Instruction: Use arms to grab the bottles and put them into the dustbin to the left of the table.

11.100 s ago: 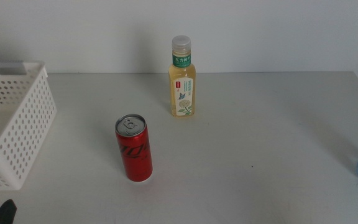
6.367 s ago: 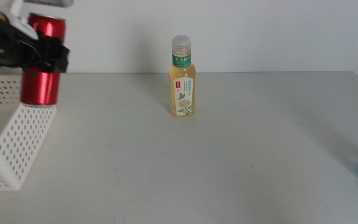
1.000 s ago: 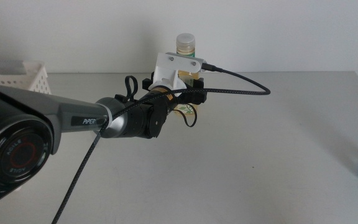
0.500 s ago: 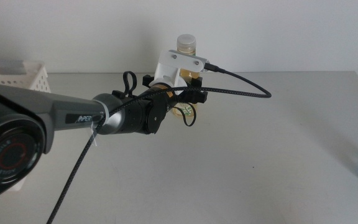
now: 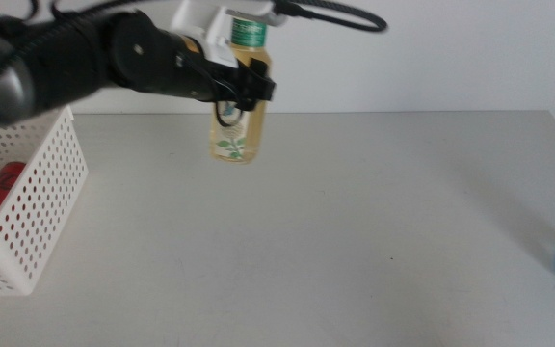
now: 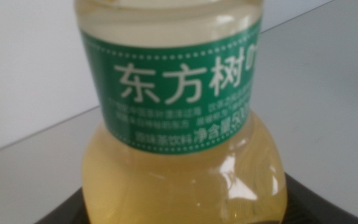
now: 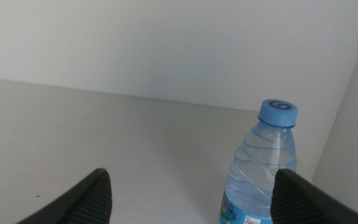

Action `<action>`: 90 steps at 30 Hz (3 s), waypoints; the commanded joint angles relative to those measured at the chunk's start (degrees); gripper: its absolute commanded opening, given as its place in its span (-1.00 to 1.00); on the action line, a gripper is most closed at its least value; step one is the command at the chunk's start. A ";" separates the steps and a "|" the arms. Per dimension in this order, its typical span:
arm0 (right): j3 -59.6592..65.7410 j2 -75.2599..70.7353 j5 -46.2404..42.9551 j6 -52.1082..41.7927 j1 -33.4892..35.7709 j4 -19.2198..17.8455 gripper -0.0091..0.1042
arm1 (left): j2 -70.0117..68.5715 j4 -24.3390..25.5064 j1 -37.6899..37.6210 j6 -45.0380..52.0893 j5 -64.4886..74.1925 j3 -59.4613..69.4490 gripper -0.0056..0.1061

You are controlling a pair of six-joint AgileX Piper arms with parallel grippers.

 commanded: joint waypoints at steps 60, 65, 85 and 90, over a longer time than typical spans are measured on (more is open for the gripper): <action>-0.57 -1.21 -4.29 -0.70 -0.29 -0.30 0.31 | -3.68 4.62 36.40 -0.89 45.39 -11.37 0.75; -0.57 -1.21 -4.29 -0.70 -0.29 -0.30 0.31 | -10.52 0.87 30.31 3.69 43.98 -10.96 0.75; -0.57 -1.21 -4.29 -0.70 -0.29 -0.30 0.31 | -52.95 14.52 1.98 -16.45 15.97 29.48 0.75; -0.57 -1.21 -4.29 -0.70 -0.29 -0.30 0.31 | -67.15 14.52 2.03 -18.14 15.65 38.39 0.75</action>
